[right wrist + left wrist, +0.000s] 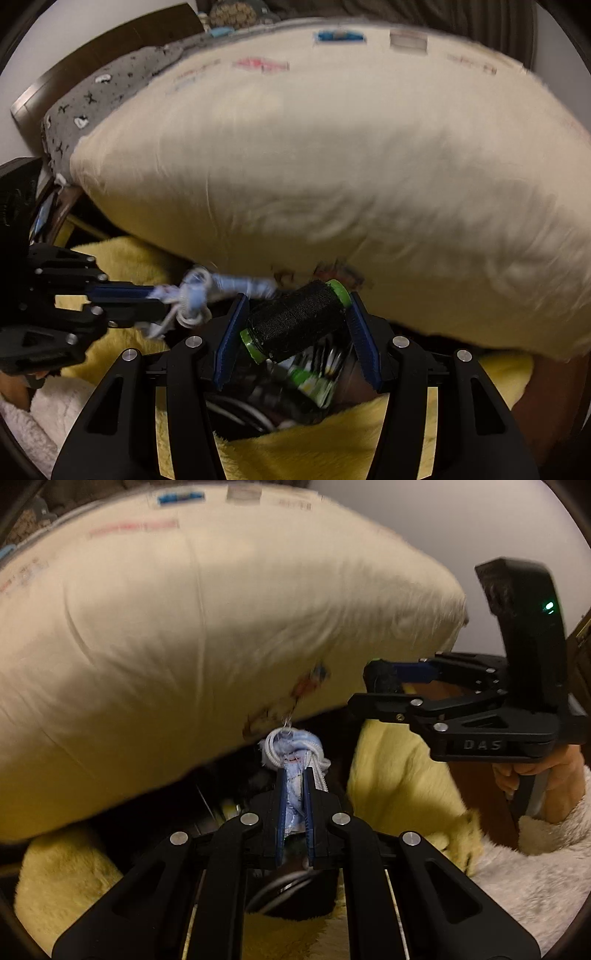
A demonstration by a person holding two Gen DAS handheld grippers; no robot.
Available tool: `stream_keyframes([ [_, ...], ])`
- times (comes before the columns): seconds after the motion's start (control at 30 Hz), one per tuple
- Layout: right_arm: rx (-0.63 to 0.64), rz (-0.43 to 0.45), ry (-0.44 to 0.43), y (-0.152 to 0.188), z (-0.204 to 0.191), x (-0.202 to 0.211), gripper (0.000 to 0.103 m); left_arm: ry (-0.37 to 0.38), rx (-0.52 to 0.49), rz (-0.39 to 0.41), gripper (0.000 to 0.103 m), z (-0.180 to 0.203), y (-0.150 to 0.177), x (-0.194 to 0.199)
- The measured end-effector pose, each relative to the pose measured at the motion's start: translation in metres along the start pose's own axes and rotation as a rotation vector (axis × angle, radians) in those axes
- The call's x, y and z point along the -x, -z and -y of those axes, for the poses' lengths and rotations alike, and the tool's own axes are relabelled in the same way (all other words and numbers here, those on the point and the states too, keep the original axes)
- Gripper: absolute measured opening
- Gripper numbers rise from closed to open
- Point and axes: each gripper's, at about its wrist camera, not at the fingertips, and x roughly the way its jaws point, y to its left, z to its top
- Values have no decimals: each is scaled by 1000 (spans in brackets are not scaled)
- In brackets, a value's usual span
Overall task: Collect trash
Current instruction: 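Lower the strap and spool into the bin and open both tools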
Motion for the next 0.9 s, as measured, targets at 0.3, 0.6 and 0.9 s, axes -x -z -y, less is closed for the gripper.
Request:
stream_keyframes([
  [0.3,-68,-143,-6,21,10,-54,55,-4,49,-128,7,-22,5,-62],
  [0.6,-74,-210,13,21,11,-80,57,-56,55,-186,16,-27,3,-89],
  [0.9,-115,-150,5,11,22,-61,84,-155,42,-137,64,-38,2,-65],
])
